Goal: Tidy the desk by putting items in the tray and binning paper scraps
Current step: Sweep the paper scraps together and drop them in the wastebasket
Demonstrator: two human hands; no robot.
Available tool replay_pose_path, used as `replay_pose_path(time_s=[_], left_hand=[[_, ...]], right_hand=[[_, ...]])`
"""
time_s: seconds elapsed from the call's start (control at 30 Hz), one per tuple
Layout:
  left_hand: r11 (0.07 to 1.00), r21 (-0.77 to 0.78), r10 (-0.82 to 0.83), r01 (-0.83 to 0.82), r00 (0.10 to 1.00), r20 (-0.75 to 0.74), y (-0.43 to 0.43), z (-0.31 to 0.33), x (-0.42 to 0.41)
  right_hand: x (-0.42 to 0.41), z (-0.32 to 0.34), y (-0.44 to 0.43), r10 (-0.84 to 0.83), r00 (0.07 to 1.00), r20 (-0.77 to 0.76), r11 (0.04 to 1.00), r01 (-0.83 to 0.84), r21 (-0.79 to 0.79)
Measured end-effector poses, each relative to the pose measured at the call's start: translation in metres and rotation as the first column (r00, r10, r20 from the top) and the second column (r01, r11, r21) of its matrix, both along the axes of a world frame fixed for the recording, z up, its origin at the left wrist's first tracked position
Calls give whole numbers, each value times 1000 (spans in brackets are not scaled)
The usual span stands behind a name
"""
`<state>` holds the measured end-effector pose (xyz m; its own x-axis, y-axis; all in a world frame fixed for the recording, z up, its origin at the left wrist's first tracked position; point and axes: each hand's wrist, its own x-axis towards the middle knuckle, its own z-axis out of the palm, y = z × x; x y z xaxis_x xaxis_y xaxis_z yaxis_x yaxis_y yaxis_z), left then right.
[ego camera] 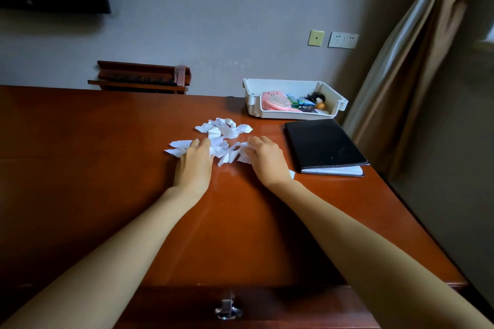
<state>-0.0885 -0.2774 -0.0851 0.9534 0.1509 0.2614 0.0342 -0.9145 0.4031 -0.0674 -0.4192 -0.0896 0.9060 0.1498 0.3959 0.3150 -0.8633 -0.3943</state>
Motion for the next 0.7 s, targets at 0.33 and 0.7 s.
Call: replay_pose_path(time_s=[0.33, 0.7], left_hand=[[941, -323, -34, 106, 975, 221, -9, 36, -5], [874, -432, -141, 222, 967, 212, -73, 35, -39]], right_hand=[[-3, 37, -17, -127, 989, -77, 875, 148, 461], [-52, 44, -82, -246, 967, -72, 790, 243, 563]])
